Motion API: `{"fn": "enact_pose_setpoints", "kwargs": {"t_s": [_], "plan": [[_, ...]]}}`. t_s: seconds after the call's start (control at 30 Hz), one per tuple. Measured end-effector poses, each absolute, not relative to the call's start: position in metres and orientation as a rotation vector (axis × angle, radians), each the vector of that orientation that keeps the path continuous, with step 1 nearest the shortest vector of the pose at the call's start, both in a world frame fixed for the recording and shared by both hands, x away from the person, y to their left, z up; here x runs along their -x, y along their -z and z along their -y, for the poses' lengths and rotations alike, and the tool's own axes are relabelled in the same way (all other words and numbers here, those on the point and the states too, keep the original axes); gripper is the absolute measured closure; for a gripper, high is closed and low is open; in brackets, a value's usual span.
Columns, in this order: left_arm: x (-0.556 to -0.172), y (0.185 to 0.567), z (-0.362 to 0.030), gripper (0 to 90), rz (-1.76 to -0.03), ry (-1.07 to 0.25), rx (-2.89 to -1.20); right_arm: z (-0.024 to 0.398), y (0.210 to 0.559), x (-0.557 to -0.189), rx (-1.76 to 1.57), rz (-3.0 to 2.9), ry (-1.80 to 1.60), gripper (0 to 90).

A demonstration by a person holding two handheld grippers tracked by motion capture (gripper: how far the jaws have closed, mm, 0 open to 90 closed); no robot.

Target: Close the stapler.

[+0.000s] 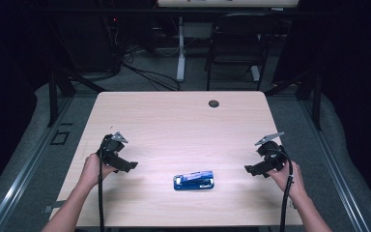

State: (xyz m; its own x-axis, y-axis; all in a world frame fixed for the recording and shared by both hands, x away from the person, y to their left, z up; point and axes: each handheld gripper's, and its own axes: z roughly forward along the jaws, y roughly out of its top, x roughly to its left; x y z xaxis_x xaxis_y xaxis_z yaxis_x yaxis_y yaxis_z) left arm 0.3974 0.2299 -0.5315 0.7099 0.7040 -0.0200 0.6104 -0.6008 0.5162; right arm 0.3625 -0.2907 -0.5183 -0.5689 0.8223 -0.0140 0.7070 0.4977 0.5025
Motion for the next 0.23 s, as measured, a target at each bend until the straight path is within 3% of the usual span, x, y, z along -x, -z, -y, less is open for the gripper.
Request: {"fn": "enact_pose_setpoints", "kwargs": {"t_s": [0.23], "plan": [[-0.4017, 0.5377, -0.2301, 0.1, -1.009, -0.235, -2.443, 0.2917, 0.5255, -0.3657, -1.305, -2.521, -0.63, 0.0]]}}
